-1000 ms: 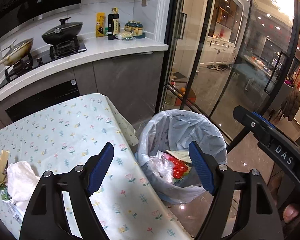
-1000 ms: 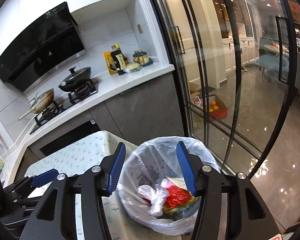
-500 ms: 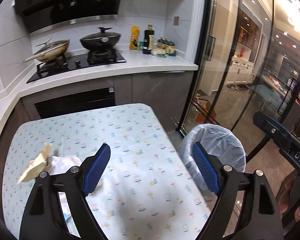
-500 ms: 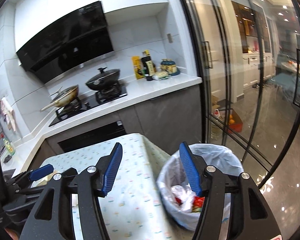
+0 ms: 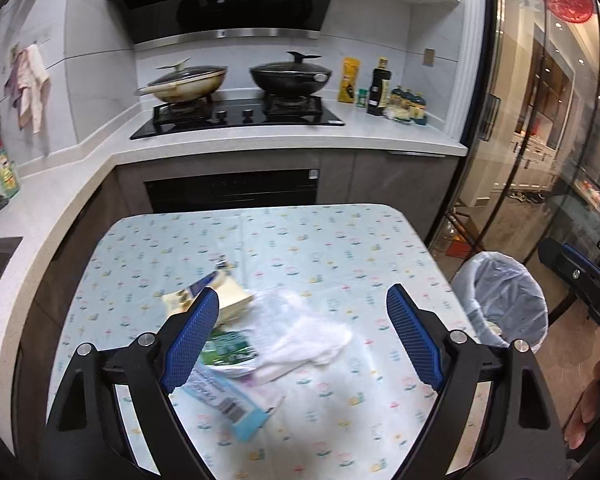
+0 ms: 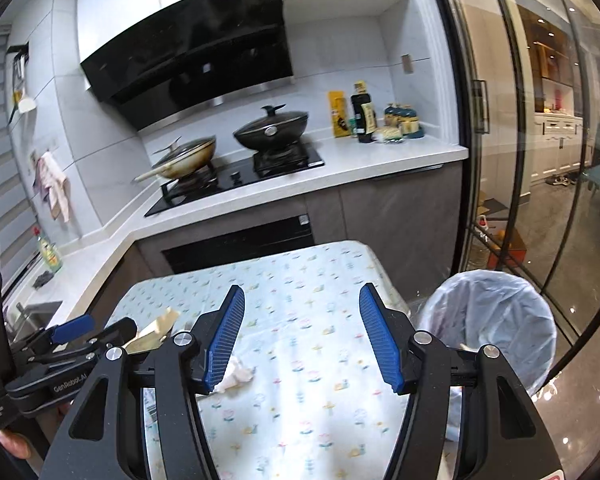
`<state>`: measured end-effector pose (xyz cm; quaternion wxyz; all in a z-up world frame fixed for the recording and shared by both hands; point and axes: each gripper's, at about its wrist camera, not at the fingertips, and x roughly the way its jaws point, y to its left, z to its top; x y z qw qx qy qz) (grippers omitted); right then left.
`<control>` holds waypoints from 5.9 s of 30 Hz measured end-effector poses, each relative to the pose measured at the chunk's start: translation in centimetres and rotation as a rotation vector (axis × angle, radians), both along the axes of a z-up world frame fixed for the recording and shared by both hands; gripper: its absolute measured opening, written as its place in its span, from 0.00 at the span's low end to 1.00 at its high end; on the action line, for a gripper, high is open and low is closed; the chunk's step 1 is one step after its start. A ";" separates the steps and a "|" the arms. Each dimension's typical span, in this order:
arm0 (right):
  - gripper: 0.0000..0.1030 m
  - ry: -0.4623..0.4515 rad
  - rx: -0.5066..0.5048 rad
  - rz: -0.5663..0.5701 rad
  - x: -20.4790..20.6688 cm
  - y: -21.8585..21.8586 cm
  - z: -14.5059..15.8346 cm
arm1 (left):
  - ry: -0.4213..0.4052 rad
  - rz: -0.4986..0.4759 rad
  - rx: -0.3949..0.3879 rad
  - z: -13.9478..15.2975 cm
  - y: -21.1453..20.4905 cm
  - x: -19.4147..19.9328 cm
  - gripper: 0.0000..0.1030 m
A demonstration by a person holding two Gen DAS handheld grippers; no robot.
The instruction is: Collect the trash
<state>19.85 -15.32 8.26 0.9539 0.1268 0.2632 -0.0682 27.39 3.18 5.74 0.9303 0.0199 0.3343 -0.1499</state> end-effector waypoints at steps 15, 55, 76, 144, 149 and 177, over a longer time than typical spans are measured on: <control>0.57 0.166 0.017 0.129 5.4 8.6 -6.8 | 0.118 0.099 0.024 -5.8 9.0 3.5 0.83; 0.49 0.277 -0.013 0.263 10.2 11.7 -12.1 | 0.098 0.027 -0.023 -4.0 7.4 3.7 0.14; 0.05 0.166 0.005 0.211 7.6 7.1 -7.3 | 0.100 0.042 -0.038 -3.0 6.5 2.8 0.14; 0.04 0.114 0.108 -0.006 -3.1 -8.1 -6.6 | 0.231 -0.209 0.094 -14.6 -3.9 -3.3 0.72; 0.04 0.107 0.111 -0.009 -3.2 -8.5 -6.5 | 0.303 -0.161 0.012 -15.1 -2.2 -1.5 0.73; 0.05 0.080 0.097 -0.056 -3.4 -11.2 -5.4 | 0.260 -0.303 -0.074 -10.7 -10.2 -3.4 0.03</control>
